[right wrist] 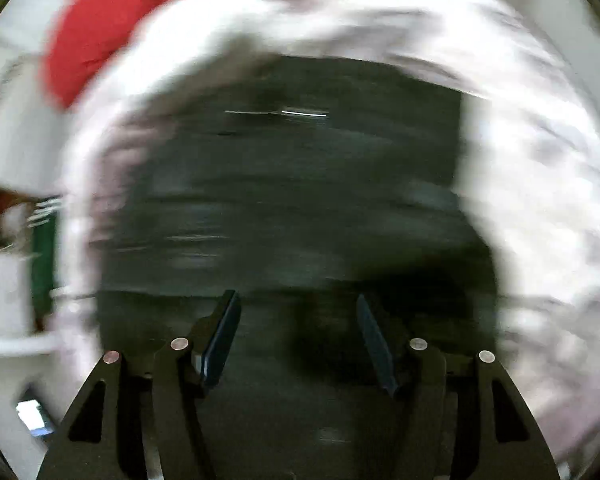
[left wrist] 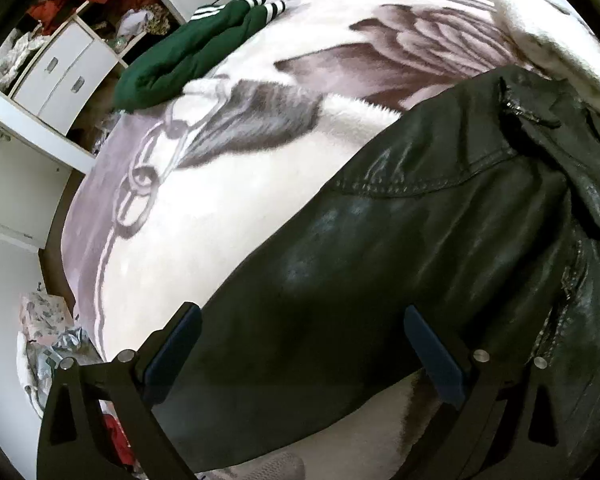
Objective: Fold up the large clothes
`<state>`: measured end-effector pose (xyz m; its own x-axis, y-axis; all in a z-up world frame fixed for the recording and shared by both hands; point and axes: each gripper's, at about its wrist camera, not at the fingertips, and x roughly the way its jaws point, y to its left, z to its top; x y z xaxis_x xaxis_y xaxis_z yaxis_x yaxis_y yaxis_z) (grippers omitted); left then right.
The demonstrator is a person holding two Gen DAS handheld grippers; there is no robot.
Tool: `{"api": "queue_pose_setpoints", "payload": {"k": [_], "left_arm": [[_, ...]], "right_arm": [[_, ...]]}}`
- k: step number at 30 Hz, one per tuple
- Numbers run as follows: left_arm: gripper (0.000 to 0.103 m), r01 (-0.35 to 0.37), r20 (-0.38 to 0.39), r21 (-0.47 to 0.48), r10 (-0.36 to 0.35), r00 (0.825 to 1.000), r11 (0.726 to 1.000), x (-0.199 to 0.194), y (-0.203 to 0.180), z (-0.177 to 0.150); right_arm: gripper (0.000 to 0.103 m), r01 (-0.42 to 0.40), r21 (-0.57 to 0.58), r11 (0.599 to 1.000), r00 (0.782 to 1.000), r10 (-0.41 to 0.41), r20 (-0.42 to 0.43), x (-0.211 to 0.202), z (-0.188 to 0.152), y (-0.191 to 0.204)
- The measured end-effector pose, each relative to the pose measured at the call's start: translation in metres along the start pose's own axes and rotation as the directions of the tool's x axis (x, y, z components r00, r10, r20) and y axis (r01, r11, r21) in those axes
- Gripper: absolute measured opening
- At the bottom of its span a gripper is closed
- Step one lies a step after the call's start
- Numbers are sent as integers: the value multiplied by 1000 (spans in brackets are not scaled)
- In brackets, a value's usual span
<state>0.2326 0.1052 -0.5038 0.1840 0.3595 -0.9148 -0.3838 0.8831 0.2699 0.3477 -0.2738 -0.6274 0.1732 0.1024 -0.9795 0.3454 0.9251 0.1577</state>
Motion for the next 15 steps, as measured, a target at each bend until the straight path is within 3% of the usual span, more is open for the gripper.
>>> {"api": "queue_pose_setpoints", "payload": {"k": [1,3,5,8,13,15], "left_arm": [[103,-3,-11,2,3,1000,1000,4,1,-2],[103,-17,-23,14,17,1000,1000,9,2,-6],[103,-33,-29,28,34,999,999,14,5,-9],[103,-52,-33,43,54,998,998,18,12,-12],[103,-71,-51,-5,71,996,997,15,38,-15],[103,-79,-70,-49,76,995,996,14,55,-20]], "right_arm": [[61,46,22,999,999,-45,-24,14,-3,-20],[33,33,53,998,998,-30,-59,43,-3,-50],[1,107,90,990,994,-105,-33,62,2,-74],[0,74,207,976,997,-78,14,70,4,-106],[4,190,46,981,981,-187,-51,57,-17,-78],[4,158,82,984,987,-158,-2,27,-31,-74]]}}
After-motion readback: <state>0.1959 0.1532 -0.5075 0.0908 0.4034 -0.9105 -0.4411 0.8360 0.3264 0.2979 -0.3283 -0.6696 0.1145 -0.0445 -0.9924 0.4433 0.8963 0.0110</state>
